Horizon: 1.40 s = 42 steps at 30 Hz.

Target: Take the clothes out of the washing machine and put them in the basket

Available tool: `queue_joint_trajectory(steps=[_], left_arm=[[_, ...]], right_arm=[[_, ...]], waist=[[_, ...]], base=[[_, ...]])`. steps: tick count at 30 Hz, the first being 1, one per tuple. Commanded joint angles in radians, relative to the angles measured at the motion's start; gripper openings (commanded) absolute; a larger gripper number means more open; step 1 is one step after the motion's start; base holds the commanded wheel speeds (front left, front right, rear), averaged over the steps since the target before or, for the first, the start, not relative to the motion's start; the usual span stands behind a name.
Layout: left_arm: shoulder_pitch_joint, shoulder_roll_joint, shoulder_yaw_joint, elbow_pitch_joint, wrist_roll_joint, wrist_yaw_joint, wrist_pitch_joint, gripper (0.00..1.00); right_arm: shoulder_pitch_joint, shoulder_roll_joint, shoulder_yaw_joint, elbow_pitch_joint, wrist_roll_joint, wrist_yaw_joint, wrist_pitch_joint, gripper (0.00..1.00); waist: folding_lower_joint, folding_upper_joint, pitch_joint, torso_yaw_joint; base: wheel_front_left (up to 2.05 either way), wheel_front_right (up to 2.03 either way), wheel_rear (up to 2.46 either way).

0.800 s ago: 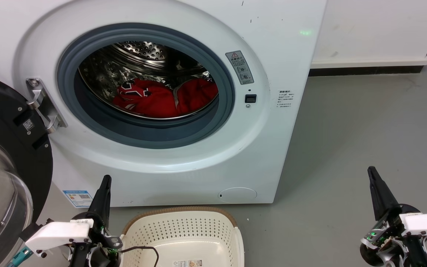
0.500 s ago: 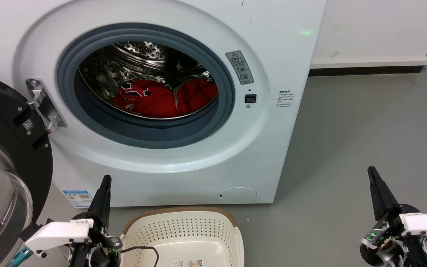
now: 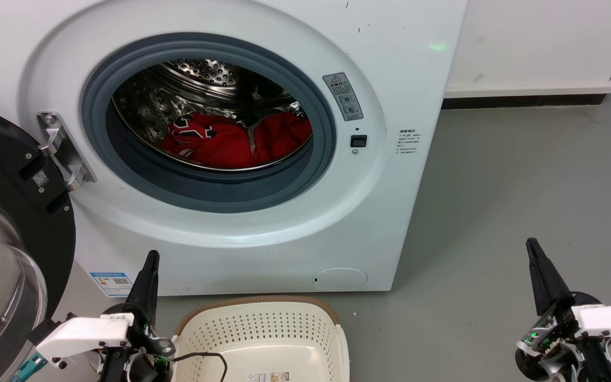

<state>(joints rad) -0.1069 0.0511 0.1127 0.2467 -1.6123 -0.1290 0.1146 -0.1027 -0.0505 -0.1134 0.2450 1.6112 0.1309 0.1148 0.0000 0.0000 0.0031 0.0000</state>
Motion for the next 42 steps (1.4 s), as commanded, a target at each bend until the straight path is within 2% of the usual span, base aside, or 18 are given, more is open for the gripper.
queue_joint_trajectory(steps=[1, 9, 10, 20, 26, 27, 30, 31, 33, 42], left_arm=[[-0.006, -0.002, 0.003, -0.001, -0.001, -0.004, 0.002, 0.0], [0.001, 0.0, 0.0, 0.002, 0.0, 0.0, 0.0, 0.0], [0.003, 0.0, -0.002, 0.008, 0.001, 0.001, -0.001, 1.0], [0.041, -0.002, -0.002, 0.022, 0.02, 0.001, -0.038, 1.0], [0.046, -0.002, 0.023, 0.029, 0.076, 0.001, -0.067, 1.0], [0.045, -0.002, 0.041, 0.037, 0.119, 0.007, -0.081, 1.0], [0.044, -0.002, 0.051, 0.037, 0.151, 0.013, -0.089, 1.0], [0.044, -0.002, 0.062, 0.035, 0.176, 0.018, -0.103, 1.0], [0.044, -0.002, 0.084, 0.024, 0.219, 0.026, -0.111, 1.0], [0.042, -0.002, 0.122, -0.091, 0.413, 0.114, -0.147, 1.0]], right_arm=[[-0.013, 0.001, -0.001, 0.001, 0.004, 0.0, 0.001, 0.0], [0.001, 0.0, 0.0, 0.001, 0.0, 0.0, 0.0, 0.0], [0.004, 0.0, 0.001, 0.007, 0.0, 0.0, -0.001, 1.0], [0.039, 0.002, 0.018, 0.014, -0.017, 0.0, -0.038, 1.0], [0.047, 0.002, 0.025, 0.004, -0.031, 0.0, -0.067, 1.0], [0.051, 0.002, 0.024, 0.006, -0.07, 0.0, -0.081, 1.0], [0.051, 0.002, 0.015, 0.016, -0.121, 0.0, -0.09, 1.0], [0.047, 0.002, 0.0, 0.019, -0.184, 0.0, -0.102, 1.0], [0.044, 0.002, -0.013, 0.012, -0.239, 0.0, -0.111, 1.0], [0.034, 0.001, -0.041, -0.07, -0.529, 0.0, -0.147, 1.0]], waist=[[0.0, 0.0, 0.0, 0.0], [0.0, 0.0, 0.0, 0.0], [0.0, 0.0, 0.0, 0.0], [0.0, 0.0, 0.0, -0.002], [0.0, 0.0, 0.0, -0.004], [0.0, 0.0, -0.001, -0.006], [0.0, 0.0, -0.001, -0.007], [0.0, 0.0, 0.0, -0.008], [0.0, 0.0, 0.0, -0.009], [0.0, 0.0, 0.006, -0.011]], base=[[0.0, 0.0, 0.0], [0.0, 0.0, 0.0], [0.0, 0.0, 0.0], [0.0, 0.0, 0.0], [0.0, 0.0, 0.0], [0.0, 0.0, 0.0], [0.0, 0.0, 0.0], [0.0, 0.0, 0.0], [0.0, 0.0, 0.0], [0.0, 0.0, 0.0]])
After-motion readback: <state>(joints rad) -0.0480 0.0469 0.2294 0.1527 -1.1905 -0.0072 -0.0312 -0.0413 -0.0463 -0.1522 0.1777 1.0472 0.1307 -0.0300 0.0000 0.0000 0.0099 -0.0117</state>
